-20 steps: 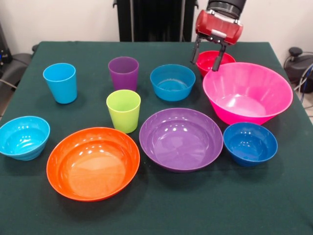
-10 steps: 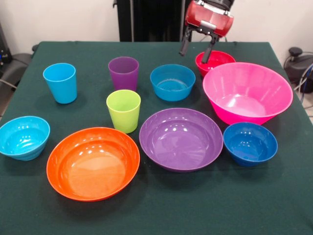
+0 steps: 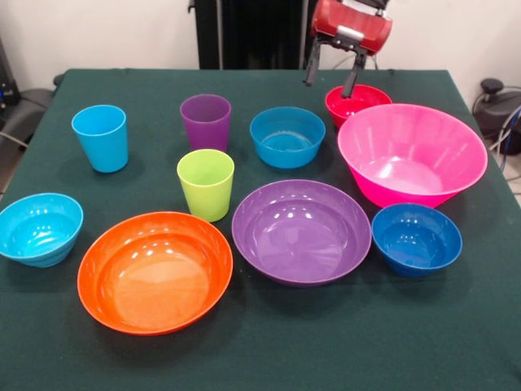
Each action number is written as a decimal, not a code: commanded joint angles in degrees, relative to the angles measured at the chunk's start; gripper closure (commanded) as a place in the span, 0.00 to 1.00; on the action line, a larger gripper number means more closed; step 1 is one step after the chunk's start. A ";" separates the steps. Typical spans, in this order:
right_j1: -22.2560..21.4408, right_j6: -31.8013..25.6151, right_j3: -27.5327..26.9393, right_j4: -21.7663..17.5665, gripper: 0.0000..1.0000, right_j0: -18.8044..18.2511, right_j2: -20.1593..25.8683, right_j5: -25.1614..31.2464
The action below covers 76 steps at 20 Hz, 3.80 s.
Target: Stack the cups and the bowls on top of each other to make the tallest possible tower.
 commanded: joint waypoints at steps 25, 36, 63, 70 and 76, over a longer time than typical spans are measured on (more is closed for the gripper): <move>5.39 11.13 4.65 1.48 0.00 -1.58 10.71 -2.31; 8.15 7.86 3.02 2.54 0.00 0.72 9.24 -2.35; 13.98 7.81 1.23 12.32 0.00 8.76 4.33 -3.66; 13.52 8.74 1.16 9.94 0.00 7.27 5.17 -3.99; 12.40 8.51 1.15 7.39 0.00 5.99 5.63 -3.54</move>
